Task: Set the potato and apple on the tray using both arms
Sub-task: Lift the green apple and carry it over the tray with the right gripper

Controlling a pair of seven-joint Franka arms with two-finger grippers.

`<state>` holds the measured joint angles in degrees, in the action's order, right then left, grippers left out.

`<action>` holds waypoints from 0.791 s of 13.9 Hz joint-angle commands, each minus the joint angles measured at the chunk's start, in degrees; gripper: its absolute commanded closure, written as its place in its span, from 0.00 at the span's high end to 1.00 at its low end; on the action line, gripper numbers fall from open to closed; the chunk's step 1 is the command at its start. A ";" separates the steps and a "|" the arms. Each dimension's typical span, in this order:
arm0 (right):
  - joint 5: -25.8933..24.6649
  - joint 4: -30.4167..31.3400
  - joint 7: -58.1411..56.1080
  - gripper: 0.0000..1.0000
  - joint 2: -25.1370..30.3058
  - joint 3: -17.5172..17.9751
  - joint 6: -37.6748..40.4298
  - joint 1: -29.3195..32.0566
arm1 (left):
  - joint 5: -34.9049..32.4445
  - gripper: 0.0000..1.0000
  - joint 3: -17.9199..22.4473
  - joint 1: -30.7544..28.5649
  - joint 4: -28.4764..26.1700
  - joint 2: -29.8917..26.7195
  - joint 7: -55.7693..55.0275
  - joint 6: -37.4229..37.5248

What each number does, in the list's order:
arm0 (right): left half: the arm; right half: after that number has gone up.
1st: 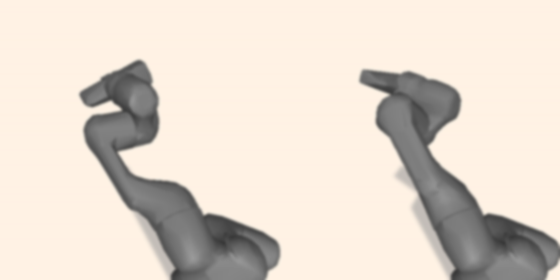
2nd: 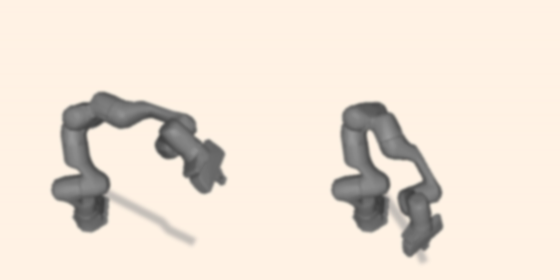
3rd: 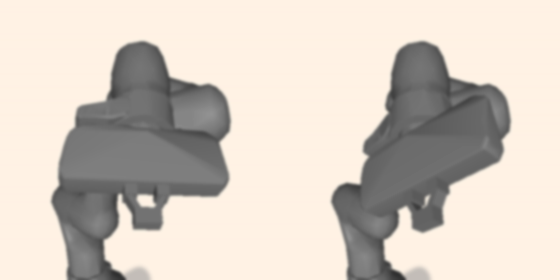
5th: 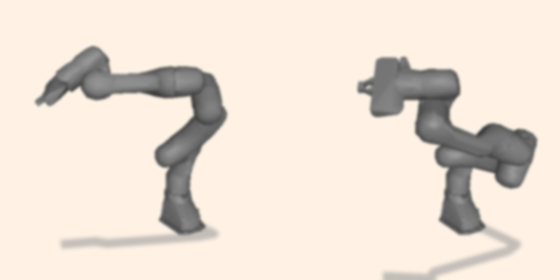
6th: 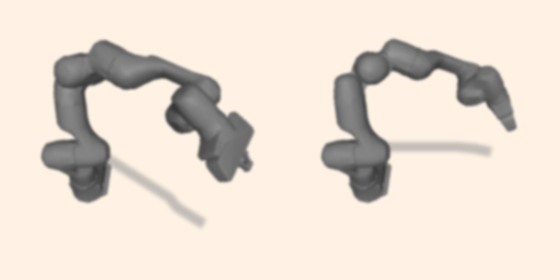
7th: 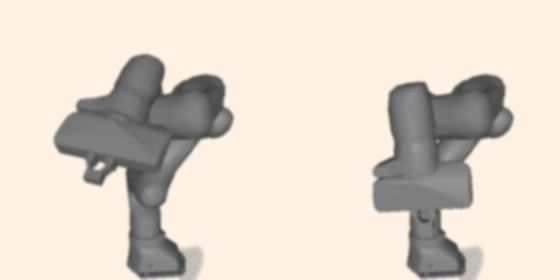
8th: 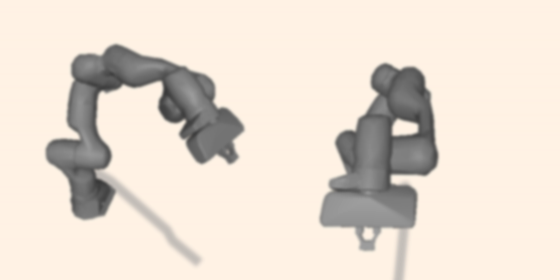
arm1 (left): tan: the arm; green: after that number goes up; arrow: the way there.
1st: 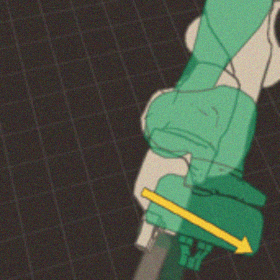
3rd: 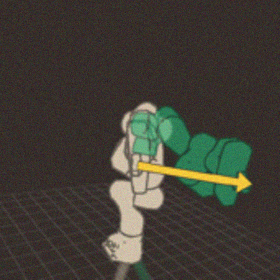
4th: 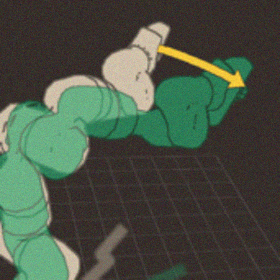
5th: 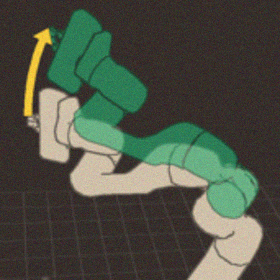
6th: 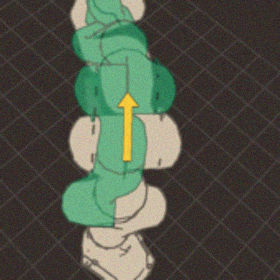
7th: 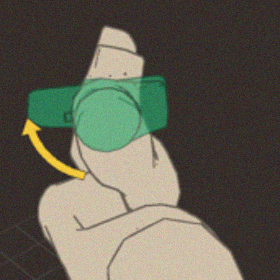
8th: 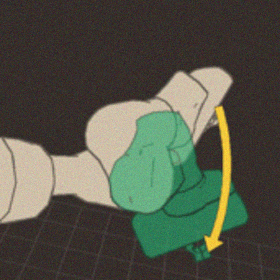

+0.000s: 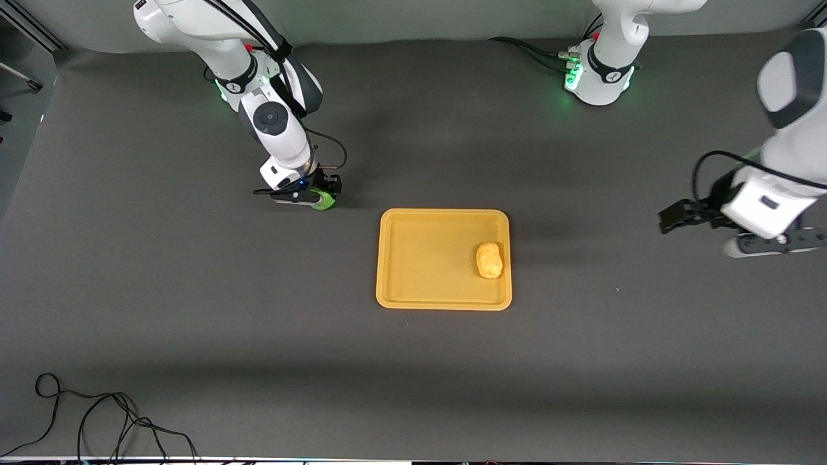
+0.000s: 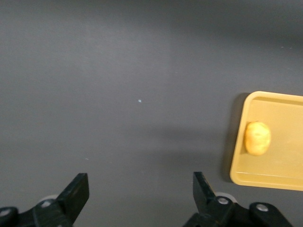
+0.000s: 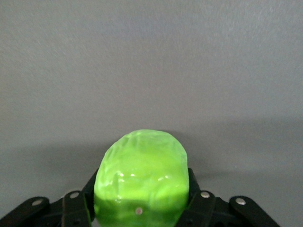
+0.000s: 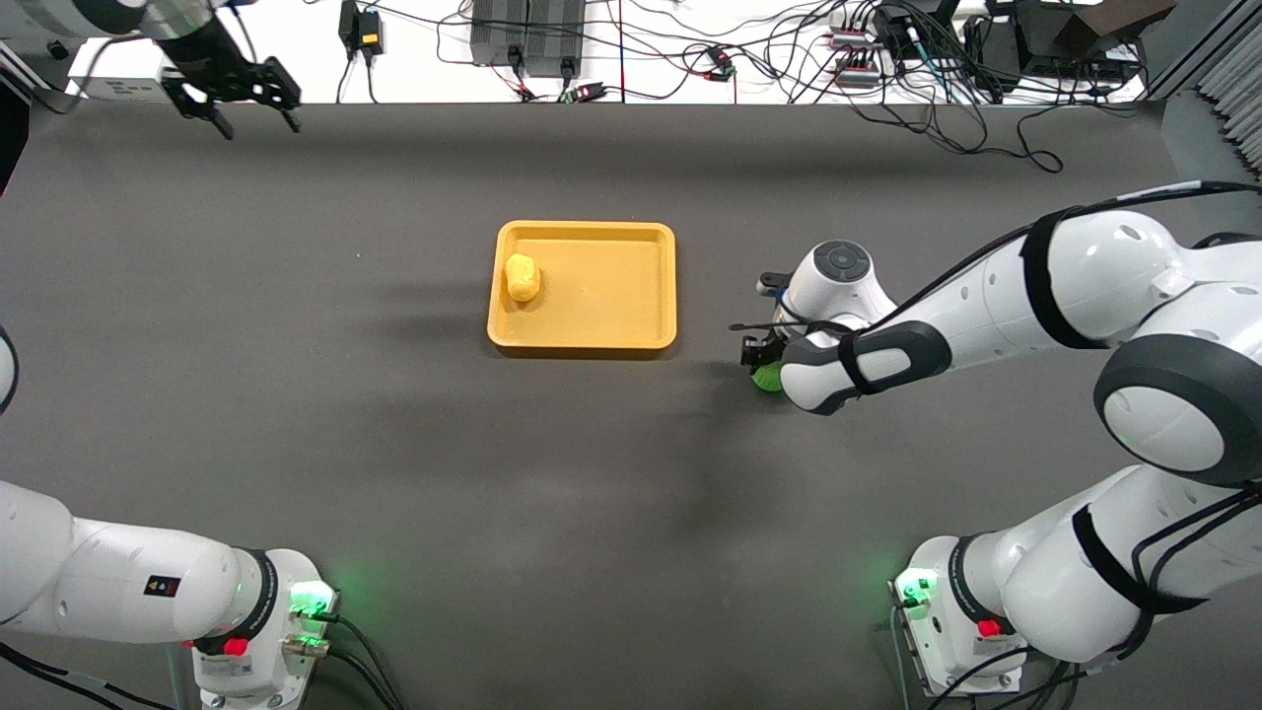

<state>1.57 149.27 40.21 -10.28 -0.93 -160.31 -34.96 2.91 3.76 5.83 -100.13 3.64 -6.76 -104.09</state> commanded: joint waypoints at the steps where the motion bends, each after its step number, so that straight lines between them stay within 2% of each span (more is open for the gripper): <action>1: -0.86 -3.00 0.21 0.58 5.42 -1.27 9.45 -0.55 | -1.06 0.99 0.64 -0.56 0.01 -2.06 2.19 1.69; 4: -0.95 -11.68 0.21 0.58 11.93 -1.27 27.79 -0.28 | -1.33 0.99 1.25 -1.87 4.59 -0.57 5.96 4.67; 6: -0.87 -22.91 0.30 0.58 13.00 -1.36 42.81 -0.20 | -3.60 1.00 1.25 -1.96 4.77 -0.65 6.41 5.38; 8: -0.78 -35.74 1.09 0.58 10.99 -1.27 54.27 -0.28 | -6.86 1.00 1.08 -1.87 4.68 -0.74 6.32 5.38; 9: -0.69 -41.11 1.44 0.58 9.59 -1.09 56.75 -0.63 | -6.87 1.00 1.08 -1.87 4.60 -0.74 6.23 5.47; 11: -0.08 -52.35 4.14 0.58 3.02 -0.39 58.79 -1.07 | -6.61 1.00 1.08 -2.05 4.33 -0.74 6.32 5.47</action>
<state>1.38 109.95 40.68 2.56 -1.68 -105.06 -35.07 -2.89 4.98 3.96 -96.30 2.93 -1.35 -99.71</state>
